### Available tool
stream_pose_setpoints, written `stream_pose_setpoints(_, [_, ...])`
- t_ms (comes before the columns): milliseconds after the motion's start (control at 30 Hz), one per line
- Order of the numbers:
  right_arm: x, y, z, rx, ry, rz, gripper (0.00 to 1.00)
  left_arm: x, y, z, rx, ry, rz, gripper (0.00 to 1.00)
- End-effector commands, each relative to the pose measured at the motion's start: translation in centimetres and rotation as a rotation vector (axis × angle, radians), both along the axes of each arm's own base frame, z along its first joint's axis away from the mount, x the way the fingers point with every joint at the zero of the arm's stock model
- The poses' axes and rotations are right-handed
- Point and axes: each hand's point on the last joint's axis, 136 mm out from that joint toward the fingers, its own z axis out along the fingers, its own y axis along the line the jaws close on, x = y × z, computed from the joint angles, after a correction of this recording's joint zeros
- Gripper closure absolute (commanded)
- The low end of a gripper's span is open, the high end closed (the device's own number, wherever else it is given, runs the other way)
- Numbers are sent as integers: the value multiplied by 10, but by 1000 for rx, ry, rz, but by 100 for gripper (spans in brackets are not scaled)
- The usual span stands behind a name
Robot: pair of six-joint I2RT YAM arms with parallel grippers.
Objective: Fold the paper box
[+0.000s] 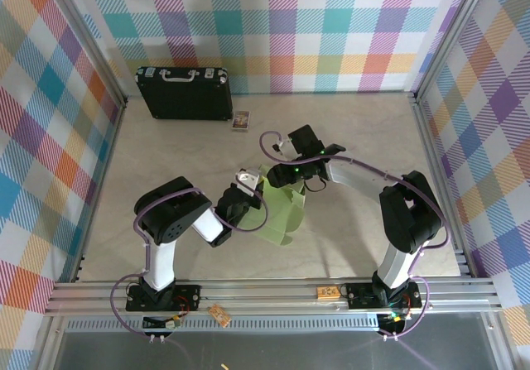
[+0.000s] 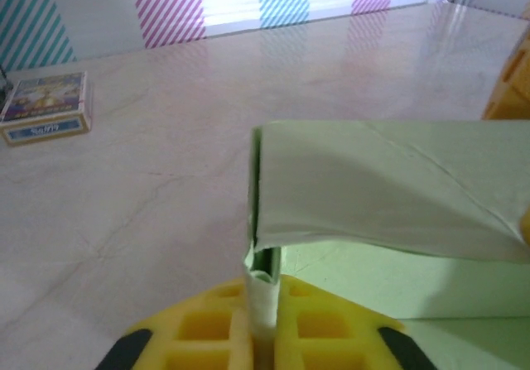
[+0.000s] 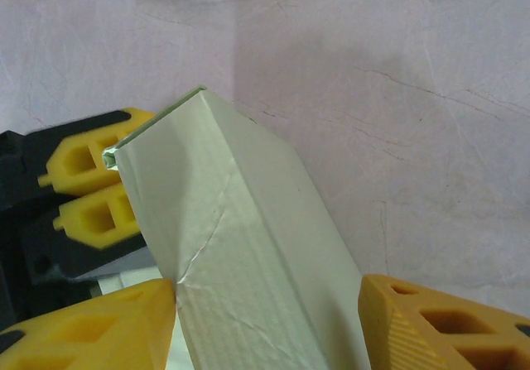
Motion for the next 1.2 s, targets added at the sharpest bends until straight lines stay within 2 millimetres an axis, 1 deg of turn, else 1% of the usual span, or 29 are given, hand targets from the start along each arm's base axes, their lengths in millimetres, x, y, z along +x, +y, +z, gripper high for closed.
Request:
stream_pose_setpoints(0, [-5, -1, -10, -20, 32, 1, 41, 3, 0, 6, -35, -6, 0, 100])
stream_pose_setpoints(200, [-5, -1, -9, -14, 33, 2, 41, 0, 4, 11, -61, 0, 15, 100])
stream_pose_setpoints(333, [-7, 0, -9, -9, 40, 5, 42, 3, 11, 12, -65, -3, 56, 100])
stream_pose_setpoints(467, [-8, 1, -8, -3, 42, 8, 42, 6, 16, 7, -67, 6, 95, 100])
stream_pose_setpoints(500, [-8, 1, -8, -3, 41, 8, 42, 7, 15, 7, -65, 7, 96, 94])
stream_pose_setpoints(533, [-8, 1, -8, -3, 43, 9, 42, 7, 16, 4, -64, 11, 99, 91])
stream_pose_setpoints(633, [-9, 1, -8, -1, 44, 10, 42, 8, 16, 0, -63, 19, 105, 85])
stream_pose_setpoints(667, [-8, 1, -7, 1, 43, 8, 42, 8, 16, -1, -62, 23, 105, 81])
stream_pose_setpoints(733, [-8, 1, -8, 0, 45, 9, 42, 8, 15, -3, -64, 26, 105, 68])
stream_pose_setpoints(767, [-9, 2, -9, -1, 47, 10, 42, 8, 14, -4, -61, 27, 99, 66])
stream_pose_setpoints(800, [-8, 2, -10, -2, 49, 10, 43, 8, 13, -4, -61, 28, 94, 67])
stream_pose_setpoints(867, [-9, 1, -10, -4, 51, 10, 43, 8, 11, -5, -55, 28, 88, 75])
stream_pose_setpoints(933, [-9, 1, -10, -4, 50, 10, 43, 9, 12, -6, -49, 27, 90, 84])
stream_pose_setpoints(1000, [-9, 1, -10, -5, 49, 10, 43, 9, 13, -7, -45, 26, 96, 98])
stream_pose_setpoints(1033, [-9, 1, -10, -6, 51, 10, 43, 10, 14, -7, -44, 26, 101, 100])
stream_pose_setpoints(1167, [-9, 0, -10, -9, 48, 8, 43, 7, 16, -4, -55, 26, 105, 100])
